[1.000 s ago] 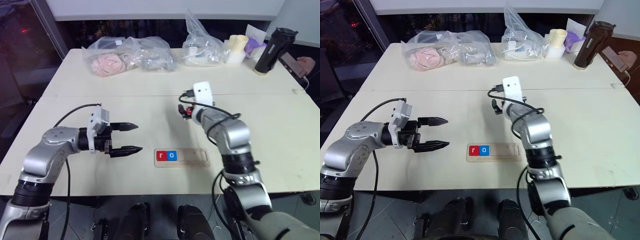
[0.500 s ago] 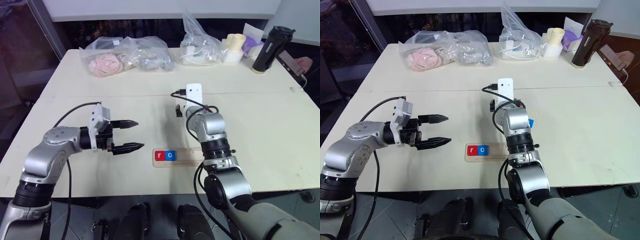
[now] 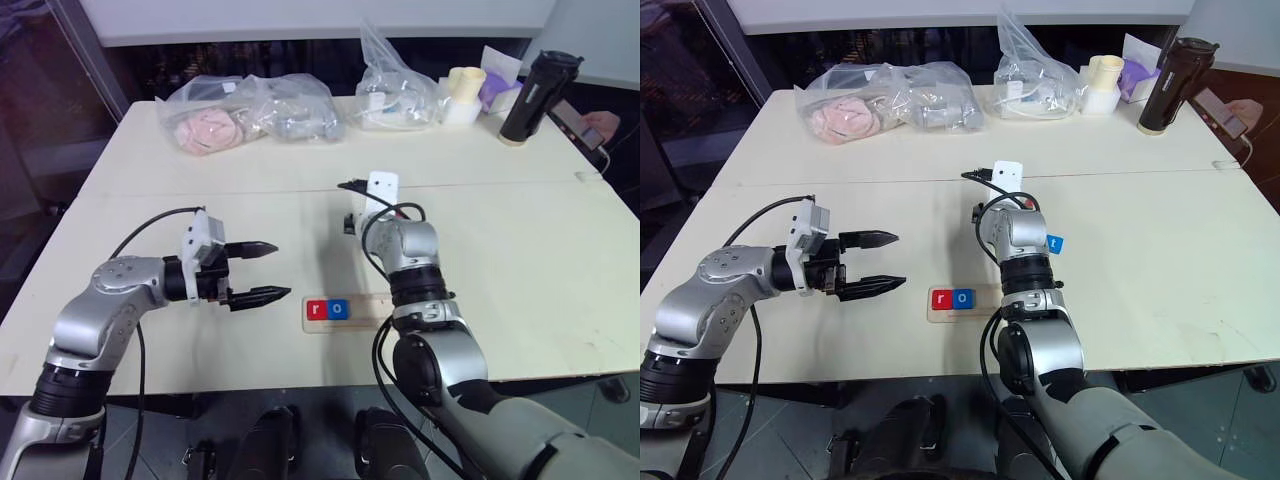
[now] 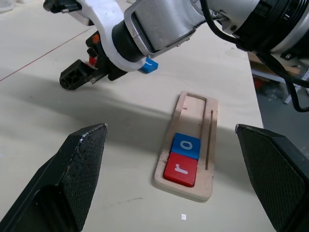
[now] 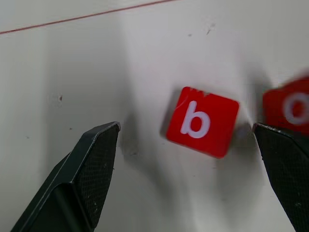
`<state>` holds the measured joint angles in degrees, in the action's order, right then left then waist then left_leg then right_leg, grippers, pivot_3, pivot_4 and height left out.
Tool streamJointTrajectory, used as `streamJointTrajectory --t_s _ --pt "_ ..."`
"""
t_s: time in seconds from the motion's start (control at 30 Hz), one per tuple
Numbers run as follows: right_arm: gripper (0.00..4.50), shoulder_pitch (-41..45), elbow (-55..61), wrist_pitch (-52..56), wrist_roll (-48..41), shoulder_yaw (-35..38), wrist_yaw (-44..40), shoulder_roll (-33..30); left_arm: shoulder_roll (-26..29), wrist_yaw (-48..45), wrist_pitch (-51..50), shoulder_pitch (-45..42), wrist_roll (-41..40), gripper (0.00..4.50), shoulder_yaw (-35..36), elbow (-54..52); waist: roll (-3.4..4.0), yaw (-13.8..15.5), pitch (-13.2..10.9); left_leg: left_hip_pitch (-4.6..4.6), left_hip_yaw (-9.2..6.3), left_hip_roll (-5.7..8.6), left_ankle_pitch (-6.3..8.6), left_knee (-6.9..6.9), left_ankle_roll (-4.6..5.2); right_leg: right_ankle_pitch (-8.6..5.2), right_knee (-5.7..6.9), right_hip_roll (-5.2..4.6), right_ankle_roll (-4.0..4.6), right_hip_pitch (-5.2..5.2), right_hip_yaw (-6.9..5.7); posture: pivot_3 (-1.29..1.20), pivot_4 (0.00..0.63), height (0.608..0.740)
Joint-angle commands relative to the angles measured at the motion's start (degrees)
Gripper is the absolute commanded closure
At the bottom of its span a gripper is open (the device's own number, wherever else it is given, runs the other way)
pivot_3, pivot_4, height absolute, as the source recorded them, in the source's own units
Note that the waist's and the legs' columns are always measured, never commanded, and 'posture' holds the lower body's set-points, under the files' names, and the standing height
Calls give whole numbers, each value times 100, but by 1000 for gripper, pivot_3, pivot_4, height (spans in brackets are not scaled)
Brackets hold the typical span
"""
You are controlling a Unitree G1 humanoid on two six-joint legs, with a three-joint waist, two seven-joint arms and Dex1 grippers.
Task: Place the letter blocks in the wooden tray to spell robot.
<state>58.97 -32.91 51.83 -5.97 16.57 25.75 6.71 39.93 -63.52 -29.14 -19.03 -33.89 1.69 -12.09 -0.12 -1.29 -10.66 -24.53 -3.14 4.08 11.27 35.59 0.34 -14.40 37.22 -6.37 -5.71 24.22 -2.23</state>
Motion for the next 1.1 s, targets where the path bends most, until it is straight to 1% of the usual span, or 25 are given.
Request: streamJointTrajectory --t_s 0.03,0.23,0.27,0.33,0.37,0.43,0.47,0.6,0.73,0.77,0.83,0.87,0.93,1.03,1.1 --pt "0 200 -243 -105 -103 168 204 59 2 22 120 -39 12 47 54 -169 0 0 0 1 0 0 0 0 0 0 0 0 0 0 0 0 150 738" --pt "0 261 -540 -197 -238 393 408 65 -21 75 159 -37 45 47 28 -185 -2 4 1 4 0 0 0 0 0 0 0 0 0 -4 1 0 150 738" --pt "560 270 -602 -221 -268 429 428 55 -26 82 168 -34 51 0 20 -188 -3 4 2 4 0 0 0 0 0 0 0 0 0 -4 1 0 150 738" --pt "1386 301 -713 -287 -312 486 461 38 -28 88 201 -37 81 0 -1 -174 -6 -2 4 8 0 0 0 0 0 0 0 0 0 -9 1 0 150 738" --pt "1858 322 -759 -308 -345 517 459 33 -30 92 211 -44 92 0 -7 -165 -7 -9 4 12 0 0 0 1 0 0 -1 0 1 -14 1 0 150 738" --pt "2952 356 -825 -338 -358 532 455 12 -40 101 213 -65 95 0 -9 -142 -7 -55 4 18 -1 -1 0 2 0 1 -1 1 3 -20 1 0 150 738" --pt "3353 367 -844 -348 -361 529 457 -2 -46 102 214 -76 94 0 -11 -128 -7 -86 4 20 -2 -1 0 2 1 1 -1 4 4 -20 1 0 150 738" --pt "3362 345 -741 -287 -365 439 407 -81 -69 96 239 -96 117 0 -36 -91 -7 -132 4 20 -4 -4 -2 0 3 2 0 8 4 -20 3 0 150 738" --pt "3362 -7 416 449 -298 -79 -113 -367 -104 94 241 -139 121 0 -77 -67 -5 -105 3 17 -4 -3 -2 0 3 2 -3 7 4 -19 4 0 150 738" --pt "3362 -131 850 695 -322 -238 -318 -488 -115 91 237 -149 119 0 -91 -64 -5 -99 3 15 -4 -2 -2 1 4 2 -4 5 4 -18 4 0 150 738" --pt "3362 -442 2020 1512 -472 -479 -722 -845 -135 66 227 -148 112 0 -119 -53 -3 -75 1 9 -4 -1 -2 1 4 2 -11 4 3 -16 4 0 150 738" --pt "3362 -636 2726 2039 -642 -577 -994 -1110 -147 41 236 -137 119 0 -143 -46 -3 -70 0 4 -4 1 -2 1 4 1 -11 2 2 -11 4 0 150 738" --pt "3362 -948 3762 2826 -841 -673 -1353 -1538 -166 1 251 -121 132 0 -186 -25 -3 -53 0 -4 -3 3 -1 -1 5 1 -12 -1 1 -2 4 0 150 738" --pt "3362 -1304 4832 3697 -1013 -702 -1779 -2095 -190 -50 289 -118 159 0 -241 20 -3 -65 0 -5 -3 2 0 -4 7 0 -12 -1 -1 0 3 0 150 738" --pt "3362 -1691 5536 4022 -1297 -605 -2087 -2587 -222 -82 320 -139 172 0 -281 79 -4 -83 0 -2 -3 -3 0 -5 7 -1 -10 1 0 0 2 0 150 738"
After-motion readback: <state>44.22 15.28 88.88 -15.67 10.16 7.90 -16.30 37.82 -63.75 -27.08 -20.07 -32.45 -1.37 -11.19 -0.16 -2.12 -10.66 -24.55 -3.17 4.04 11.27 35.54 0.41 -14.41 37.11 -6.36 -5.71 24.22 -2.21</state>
